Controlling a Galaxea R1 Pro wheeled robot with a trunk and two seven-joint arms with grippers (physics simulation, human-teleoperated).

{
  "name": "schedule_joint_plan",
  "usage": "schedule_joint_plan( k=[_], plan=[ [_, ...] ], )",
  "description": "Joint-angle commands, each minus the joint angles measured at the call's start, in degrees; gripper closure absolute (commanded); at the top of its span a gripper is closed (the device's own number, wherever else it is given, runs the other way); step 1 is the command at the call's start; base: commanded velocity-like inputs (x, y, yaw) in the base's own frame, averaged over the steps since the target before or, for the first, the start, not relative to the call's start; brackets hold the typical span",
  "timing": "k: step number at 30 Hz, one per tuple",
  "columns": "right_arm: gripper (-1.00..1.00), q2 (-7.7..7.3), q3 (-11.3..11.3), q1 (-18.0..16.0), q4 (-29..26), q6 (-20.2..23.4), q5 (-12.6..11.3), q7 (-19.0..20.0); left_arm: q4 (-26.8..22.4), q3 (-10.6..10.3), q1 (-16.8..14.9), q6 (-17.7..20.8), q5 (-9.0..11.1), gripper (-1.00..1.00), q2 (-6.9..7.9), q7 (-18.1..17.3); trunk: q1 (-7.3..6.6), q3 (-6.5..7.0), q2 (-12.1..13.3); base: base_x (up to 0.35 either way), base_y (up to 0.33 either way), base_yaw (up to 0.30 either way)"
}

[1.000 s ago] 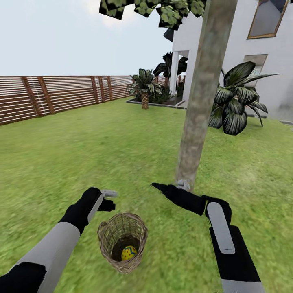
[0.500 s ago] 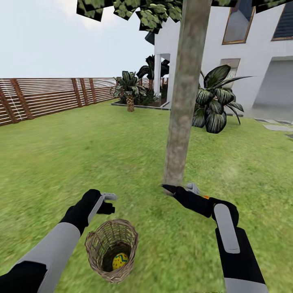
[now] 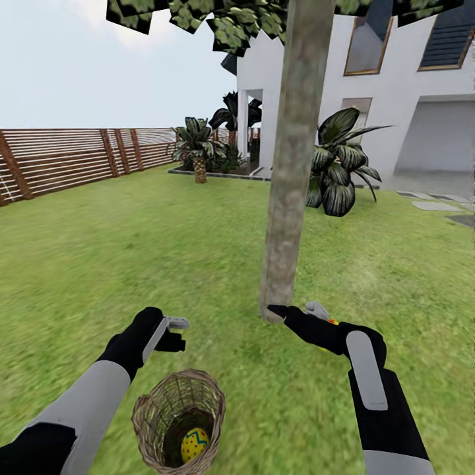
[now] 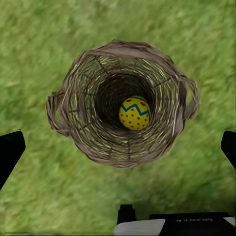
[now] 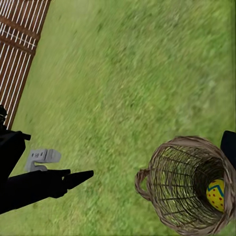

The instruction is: Take the three Easter eggs out of the wicker basket on the lawn in the garden, then place them on the lawn next to a single tree (choose any tree) so that all three eggs are next to the same tree and none are left in the basket.

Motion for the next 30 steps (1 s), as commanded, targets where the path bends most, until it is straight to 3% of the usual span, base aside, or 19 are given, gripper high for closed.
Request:
schedule_joint_plan(
  k=[1,20,30],
  plan=[
    [-1.0,0.06,-0.1,-0.1,0.0,0.3,-0.6,-0.6,-0.1,-0.2,0.0,0.6,0.5,-1.0,0.04,0.3,0.02,-0.06,-0.1,0.073,0.069,-0.066],
    [-1.0,0.07,-0.1,0.0,0.0,0.3,-0.6,-0.7,1.4,-0.2,-0.4,1.5,0.5,-1.0,-0.04,0.2,0.02,0.0,-0.1,0.122,0.107,-0.01],
    [-1.0,0.07,-0.1,0.0,0.0,0.3,-0.6,-0.7,2.0,-0.2,-0.6,1.5,0.5,-1.0,-0.12,0.2,0.24,-0.18,-0.5,0.024,0.017,0.0]
  ],
)
